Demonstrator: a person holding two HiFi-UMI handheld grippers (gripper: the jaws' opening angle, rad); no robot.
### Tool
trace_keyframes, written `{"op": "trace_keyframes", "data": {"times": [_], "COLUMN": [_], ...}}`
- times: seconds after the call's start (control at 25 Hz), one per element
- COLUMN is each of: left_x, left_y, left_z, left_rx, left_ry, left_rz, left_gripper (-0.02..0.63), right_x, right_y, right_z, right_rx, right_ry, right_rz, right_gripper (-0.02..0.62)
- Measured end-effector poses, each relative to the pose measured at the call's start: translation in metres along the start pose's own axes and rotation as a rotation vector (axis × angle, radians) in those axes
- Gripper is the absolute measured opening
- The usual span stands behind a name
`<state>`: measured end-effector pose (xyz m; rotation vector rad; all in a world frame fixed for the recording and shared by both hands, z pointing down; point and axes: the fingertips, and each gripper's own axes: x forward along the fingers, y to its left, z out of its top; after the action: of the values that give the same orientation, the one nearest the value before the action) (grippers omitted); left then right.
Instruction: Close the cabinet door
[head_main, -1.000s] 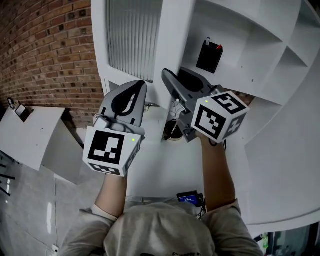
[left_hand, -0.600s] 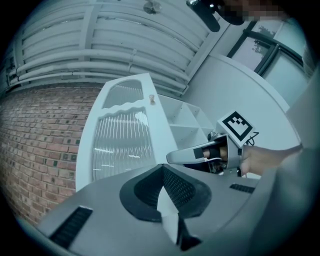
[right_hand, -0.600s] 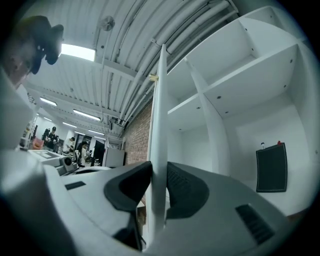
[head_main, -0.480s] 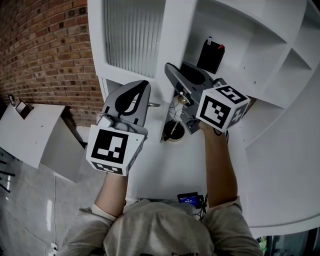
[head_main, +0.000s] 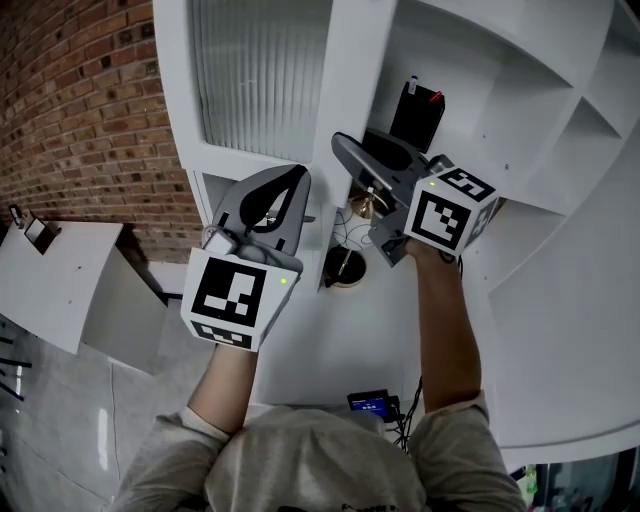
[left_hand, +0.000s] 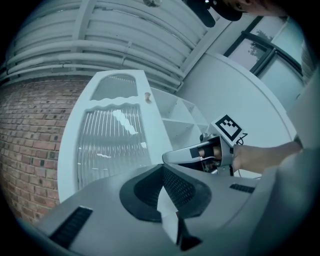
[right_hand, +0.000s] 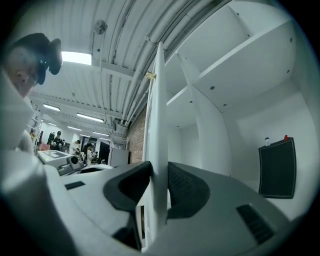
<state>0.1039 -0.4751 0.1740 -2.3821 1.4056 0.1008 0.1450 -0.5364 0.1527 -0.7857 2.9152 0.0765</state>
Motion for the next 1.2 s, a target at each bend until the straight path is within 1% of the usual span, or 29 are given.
{"op": "trace_keyframes", "data": {"times": [0.2,0.44,0.64,0.72,0.96,1.08,1.2], "left_x": [0.011,0.016,0.021,0.021,0.020,0.017,0.017], "left_y": [0.000,0.004,0.007,0.008,0.012,0.010,0.012], "left_z": [-0.009,-0.017,-0.019,-0.020,-0.020,-0.024,-0.023], "left_rx": [0.002,0.002,0.005,0.005,0.008,0.012,0.013], "left_ry": [0.014,0.024,0.030,0.031,0.030,0.030,0.031], "left_rz": [-0.019,-0.016,-0.015,-0.012,0.000,0.003,0.004], "left_gripper": [0.008,0.008,0.008,0.008,0.008,0.008,0.008], "right_x": [0.003,0.007,0.012,0.013,0.015,0.013,0.015], "right_y": [-0.014,-0.027,-0.039,-0.042,-0.054,-0.059,-0.063], "right_z": [-0.002,-0.003,-0.003,-0.003,-0.004,-0.009,-0.008], "right_rx": [-0.007,-0.013,-0.013,-0.015,-0.037,-0.021,0.000], "right_ry": [-0.010,-0.031,-0.032,-0.036,-0.019,-0.021,-0.025], "right_rz": [0.020,0.051,0.051,0.043,-0.033,-0.056,-0.062], "right_gripper": [0.112,0.115,0.121,0.126,0.147,0.177,0.183]}}
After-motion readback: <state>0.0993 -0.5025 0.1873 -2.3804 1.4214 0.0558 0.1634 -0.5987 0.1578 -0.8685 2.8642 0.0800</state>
